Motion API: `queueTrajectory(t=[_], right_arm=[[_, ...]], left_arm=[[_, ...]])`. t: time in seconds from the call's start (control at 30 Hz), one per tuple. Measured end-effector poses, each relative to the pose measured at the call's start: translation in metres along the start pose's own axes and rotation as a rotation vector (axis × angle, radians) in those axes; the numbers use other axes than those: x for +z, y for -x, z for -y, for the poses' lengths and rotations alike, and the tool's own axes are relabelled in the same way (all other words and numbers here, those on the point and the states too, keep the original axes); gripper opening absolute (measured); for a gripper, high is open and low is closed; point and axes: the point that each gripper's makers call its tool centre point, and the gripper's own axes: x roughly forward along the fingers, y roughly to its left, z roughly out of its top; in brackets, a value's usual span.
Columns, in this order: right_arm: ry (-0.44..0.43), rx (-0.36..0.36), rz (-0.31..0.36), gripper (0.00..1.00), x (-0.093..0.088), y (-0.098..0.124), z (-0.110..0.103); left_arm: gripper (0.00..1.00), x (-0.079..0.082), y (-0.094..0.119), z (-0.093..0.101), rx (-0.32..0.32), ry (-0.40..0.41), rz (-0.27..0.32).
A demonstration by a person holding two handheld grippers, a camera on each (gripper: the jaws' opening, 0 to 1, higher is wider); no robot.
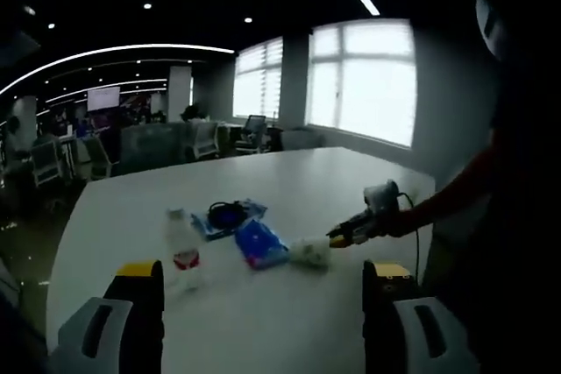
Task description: Arrange the tabletop items into an orderly group along one side of the table until the central work area is clear of visible clutter.
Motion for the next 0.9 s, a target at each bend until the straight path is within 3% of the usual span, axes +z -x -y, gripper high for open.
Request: queueTrajectory(t=[0.17,0.5,0.7,0.9], right_arm=[[-0.011,-0.006,0.006,0.01,0.001,-0.001,-0.001],[-0.016,0.016,0.019,0.0,0.003,0.005,-0.009],[-0.031,0.034,0.059,0.0,0.017,0.017,-0.02],[-0.118,0.036,0.1,0.0,0.037,0.025,-0.024]], left_arm=[[0.97,-0.002,0.001,0.0,0.008,-0.011,-0.008],[0.99,-0.014,-0.003,-0.001,-0.004,-0.047,-0.047],[0.98,-0.013,-0.001,-0.009,-0.003,-0.074,-0.055],[0.97,-0.012,0.0,-0.015,0.006,-0.081,-0.043]])
